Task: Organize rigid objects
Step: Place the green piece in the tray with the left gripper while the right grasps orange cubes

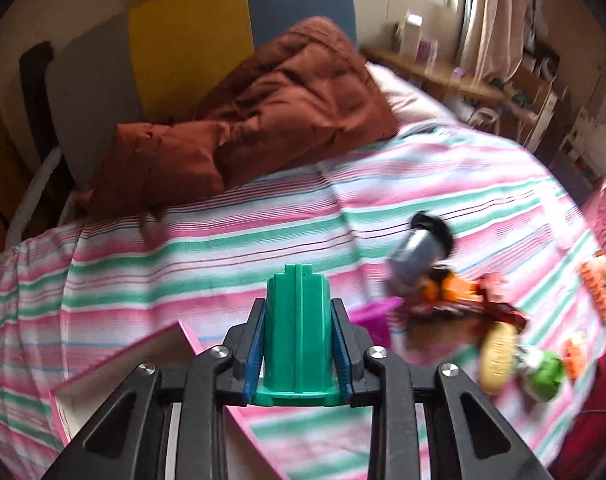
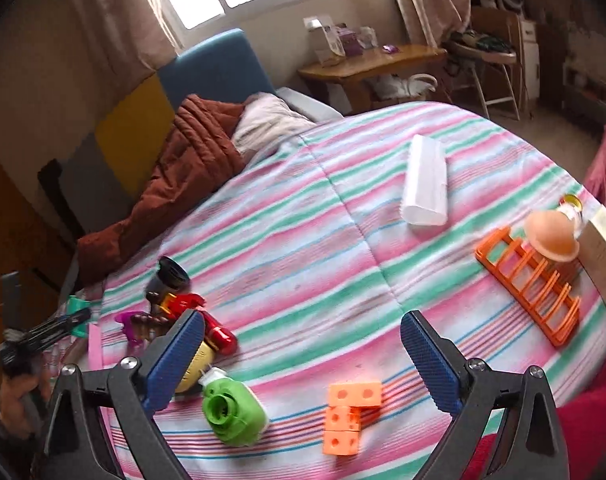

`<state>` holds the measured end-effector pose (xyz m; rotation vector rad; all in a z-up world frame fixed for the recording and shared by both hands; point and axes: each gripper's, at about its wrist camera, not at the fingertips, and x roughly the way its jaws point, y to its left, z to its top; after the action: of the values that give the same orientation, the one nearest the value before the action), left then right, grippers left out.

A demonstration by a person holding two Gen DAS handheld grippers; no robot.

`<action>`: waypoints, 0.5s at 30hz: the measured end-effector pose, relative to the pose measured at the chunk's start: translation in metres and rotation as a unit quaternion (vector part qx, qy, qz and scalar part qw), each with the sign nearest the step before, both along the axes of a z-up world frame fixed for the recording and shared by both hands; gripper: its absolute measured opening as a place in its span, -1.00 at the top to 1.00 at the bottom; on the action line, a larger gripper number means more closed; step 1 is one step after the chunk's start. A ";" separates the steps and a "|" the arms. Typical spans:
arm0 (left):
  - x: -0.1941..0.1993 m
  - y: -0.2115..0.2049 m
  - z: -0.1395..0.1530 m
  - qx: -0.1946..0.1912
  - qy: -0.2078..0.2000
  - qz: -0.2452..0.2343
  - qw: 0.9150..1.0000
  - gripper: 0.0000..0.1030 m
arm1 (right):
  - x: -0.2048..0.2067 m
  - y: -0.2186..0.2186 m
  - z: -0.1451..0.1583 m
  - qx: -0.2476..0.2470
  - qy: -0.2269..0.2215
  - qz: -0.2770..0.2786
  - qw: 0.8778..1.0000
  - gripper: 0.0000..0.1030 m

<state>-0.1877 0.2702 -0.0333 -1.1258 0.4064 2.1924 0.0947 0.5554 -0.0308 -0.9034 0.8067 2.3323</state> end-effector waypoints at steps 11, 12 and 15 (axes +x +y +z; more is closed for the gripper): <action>0.064 -0.040 0.004 0.045 -0.024 0.001 0.999 0.42 | -0.010 0.003 -0.043 -0.036 -0.141 0.023 0.989 -0.66; 0.068 -0.045 0.004 0.050 -0.028 0.001 0.998 0.42 | -0.011 0.001 -0.045 -0.036 -0.149 0.025 0.988 -0.66; 0.081 -0.059 0.006 0.052 -0.024 0.008 0.998 0.42 | -0.014 -0.004 -0.053 -0.043 -0.170 0.036 0.984 -0.64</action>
<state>-0.1065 0.2110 -0.0276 -1.1274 0.2602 2.1696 0.0807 0.5516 -0.0843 -1.3429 0.7426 2.1305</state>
